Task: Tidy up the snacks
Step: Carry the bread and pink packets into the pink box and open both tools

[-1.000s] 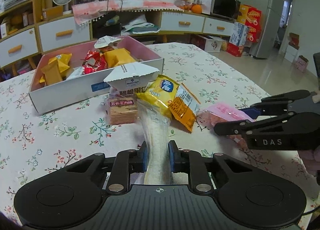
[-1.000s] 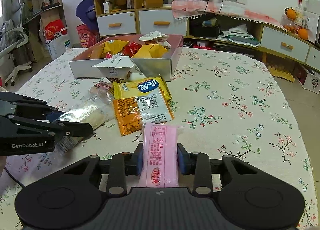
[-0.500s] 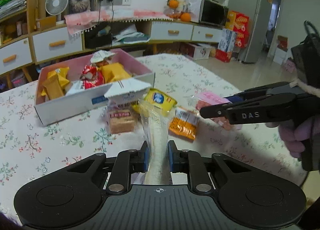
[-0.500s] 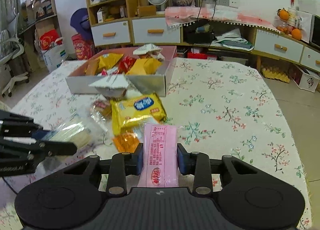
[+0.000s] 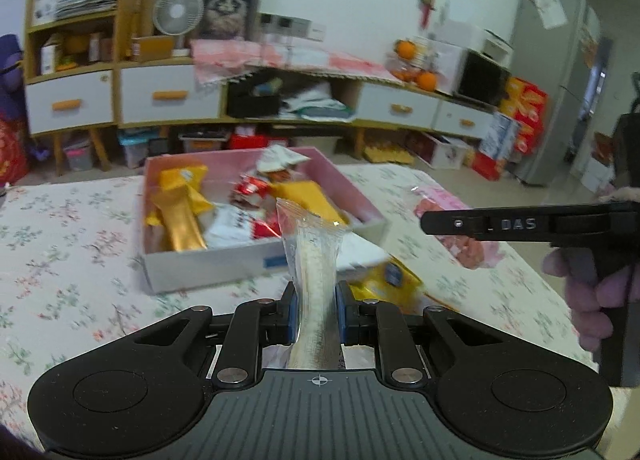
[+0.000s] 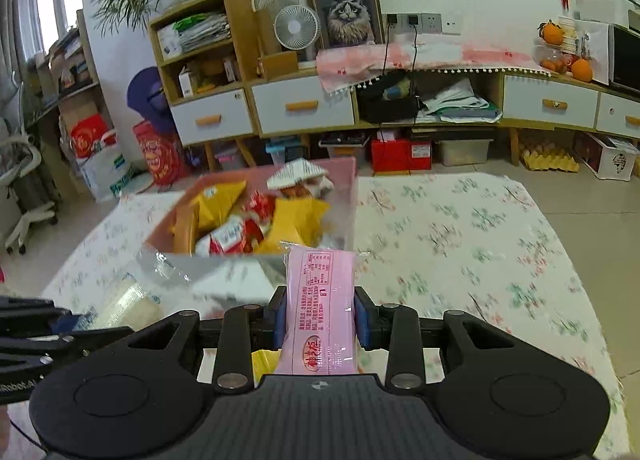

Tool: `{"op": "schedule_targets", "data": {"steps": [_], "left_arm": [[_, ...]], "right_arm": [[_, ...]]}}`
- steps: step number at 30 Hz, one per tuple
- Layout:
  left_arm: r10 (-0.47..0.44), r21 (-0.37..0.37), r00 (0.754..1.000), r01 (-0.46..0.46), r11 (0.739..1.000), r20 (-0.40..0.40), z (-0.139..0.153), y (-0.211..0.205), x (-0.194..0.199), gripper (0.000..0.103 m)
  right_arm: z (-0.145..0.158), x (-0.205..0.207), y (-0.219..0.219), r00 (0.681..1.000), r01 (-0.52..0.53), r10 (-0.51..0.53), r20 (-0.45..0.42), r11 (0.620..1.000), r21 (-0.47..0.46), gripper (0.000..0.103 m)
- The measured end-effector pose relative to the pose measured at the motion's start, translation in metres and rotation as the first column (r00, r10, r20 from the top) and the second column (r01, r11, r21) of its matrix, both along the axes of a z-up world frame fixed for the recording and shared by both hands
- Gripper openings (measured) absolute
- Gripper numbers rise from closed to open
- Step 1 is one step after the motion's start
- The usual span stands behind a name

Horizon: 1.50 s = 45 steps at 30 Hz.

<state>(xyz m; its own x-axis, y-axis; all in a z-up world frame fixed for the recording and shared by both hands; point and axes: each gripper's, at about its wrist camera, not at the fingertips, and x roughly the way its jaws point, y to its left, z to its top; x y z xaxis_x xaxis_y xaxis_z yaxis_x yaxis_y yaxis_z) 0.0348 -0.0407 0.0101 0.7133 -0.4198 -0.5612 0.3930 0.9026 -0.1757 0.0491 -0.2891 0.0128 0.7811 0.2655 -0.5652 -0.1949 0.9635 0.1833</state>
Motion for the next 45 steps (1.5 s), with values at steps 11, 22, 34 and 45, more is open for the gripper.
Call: {"op": "schedule_targets", "data": {"steps": [11, 22, 34, 45], "left_arm": [[0.087, -0.006, 0.995, -0.087, 0.996, -0.039, -0.011, 0.002, 0.074, 0.016], [0.142, -0.028, 0.987, -0.144, 0.989, -0.077, -0.028, 0.000, 0.147, 0.016], [0.146, -0.029, 0.987, -0.149, 0.988, -0.067, -0.049, 0.000, 0.175, 0.016], [0.152, -0.076, 0.984, -0.159, 0.984, -0.092, -0.051, 0.009, 0.183, 0.018]], "right_arm": [[0.003, 0.049, 0.016, 0.997, 0.076, -0.073, -0.024, 0.991, 0.106, 0.003], [-0.022, 0.110, 0.024, 0.986, 0.134, -0.117, -0.116, 0.979, 0.154, 0.003], [-0.040, 0.148, 0.022, 0.986, 0.148, -0.131, -0.106, 0.972, 0.182, 0.003], [-0.041, 0.159, 0.020, 0.988, 0.146, -0.131, -0.086, 0.968, 0.204, 0.004]]}}
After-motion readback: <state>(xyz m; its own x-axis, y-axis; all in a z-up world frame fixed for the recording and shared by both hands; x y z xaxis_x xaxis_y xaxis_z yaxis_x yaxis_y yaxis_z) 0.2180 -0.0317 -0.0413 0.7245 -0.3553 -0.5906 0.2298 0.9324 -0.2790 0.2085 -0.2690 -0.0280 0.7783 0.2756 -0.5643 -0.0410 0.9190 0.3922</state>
